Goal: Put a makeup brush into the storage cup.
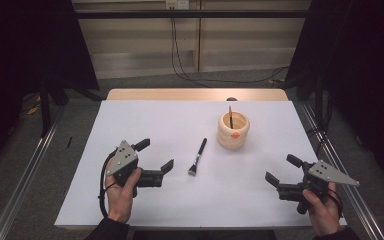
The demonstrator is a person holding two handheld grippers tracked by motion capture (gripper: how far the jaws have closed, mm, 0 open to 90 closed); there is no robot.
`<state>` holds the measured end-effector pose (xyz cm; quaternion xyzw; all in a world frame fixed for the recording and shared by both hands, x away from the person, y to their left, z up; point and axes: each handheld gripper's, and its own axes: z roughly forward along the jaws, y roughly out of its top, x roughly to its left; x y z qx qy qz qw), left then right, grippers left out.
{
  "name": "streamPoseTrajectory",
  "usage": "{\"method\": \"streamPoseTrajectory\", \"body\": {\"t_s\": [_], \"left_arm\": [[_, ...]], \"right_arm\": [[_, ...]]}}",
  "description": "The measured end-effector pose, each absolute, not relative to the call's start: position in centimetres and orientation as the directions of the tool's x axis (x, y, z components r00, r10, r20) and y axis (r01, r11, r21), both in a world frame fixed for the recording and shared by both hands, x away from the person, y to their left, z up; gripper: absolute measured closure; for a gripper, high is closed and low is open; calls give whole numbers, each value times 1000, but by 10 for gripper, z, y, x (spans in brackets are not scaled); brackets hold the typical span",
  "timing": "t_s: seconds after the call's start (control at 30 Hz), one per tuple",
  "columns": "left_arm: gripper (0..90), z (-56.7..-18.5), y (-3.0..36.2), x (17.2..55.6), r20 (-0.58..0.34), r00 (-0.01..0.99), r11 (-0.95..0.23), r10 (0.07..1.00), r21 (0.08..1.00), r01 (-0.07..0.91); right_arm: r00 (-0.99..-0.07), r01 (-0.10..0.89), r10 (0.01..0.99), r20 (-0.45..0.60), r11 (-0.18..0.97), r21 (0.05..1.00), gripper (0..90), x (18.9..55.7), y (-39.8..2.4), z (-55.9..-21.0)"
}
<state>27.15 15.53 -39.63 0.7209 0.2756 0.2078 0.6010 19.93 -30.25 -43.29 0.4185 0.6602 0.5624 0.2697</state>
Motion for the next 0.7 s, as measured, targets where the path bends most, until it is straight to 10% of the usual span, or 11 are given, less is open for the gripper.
{"method": "streamPoseTrajectory", "body": {"t_s": [0.7], "left_arm": [[18, -383, 117, 308, -36, 759, -123, 650, 981, 152]], "right_arm": [[-507, 245, 855, 113, 17, 969, 1, 200, -303, -433]]}}
